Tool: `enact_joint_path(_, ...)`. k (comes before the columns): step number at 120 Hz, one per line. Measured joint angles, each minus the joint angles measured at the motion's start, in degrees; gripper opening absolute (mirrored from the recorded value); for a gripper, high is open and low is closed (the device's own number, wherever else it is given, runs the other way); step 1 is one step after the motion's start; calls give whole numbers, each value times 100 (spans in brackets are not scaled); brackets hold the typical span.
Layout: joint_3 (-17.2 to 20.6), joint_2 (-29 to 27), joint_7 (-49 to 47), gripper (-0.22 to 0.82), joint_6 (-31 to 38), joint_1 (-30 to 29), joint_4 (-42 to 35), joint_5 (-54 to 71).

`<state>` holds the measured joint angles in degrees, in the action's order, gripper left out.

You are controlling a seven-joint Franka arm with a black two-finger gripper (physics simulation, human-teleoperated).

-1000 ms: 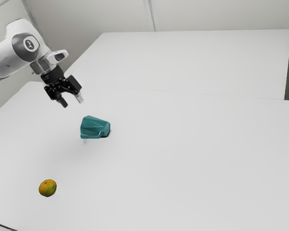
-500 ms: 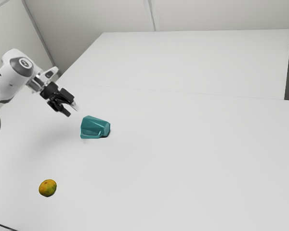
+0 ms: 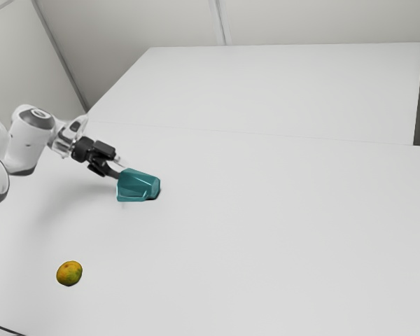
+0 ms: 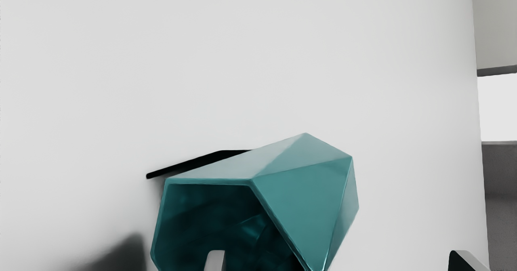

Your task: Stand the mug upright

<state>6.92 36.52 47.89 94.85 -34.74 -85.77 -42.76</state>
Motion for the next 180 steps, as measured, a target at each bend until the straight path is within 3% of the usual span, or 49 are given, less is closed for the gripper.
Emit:
enact_joint_path(56, 156, 197, 327, 59, -422, -108, -80, -380)
enact_joint_path(71, 248, 256, 380, 47, -510, -185, -90, -450)
enact_joint_path(100, 284, 264, 460, 7, -622, -235, -87, -479)
enact_joint_path(115, 290, 244, 499, -6, -635, -235, -77, -474)
enact_joint_path(152, 292, 174, 591, -15, -582, -201, -75, -427)
enact_joint_path(180, 443, -529, 611, -17, -180, -8, -343, 288)
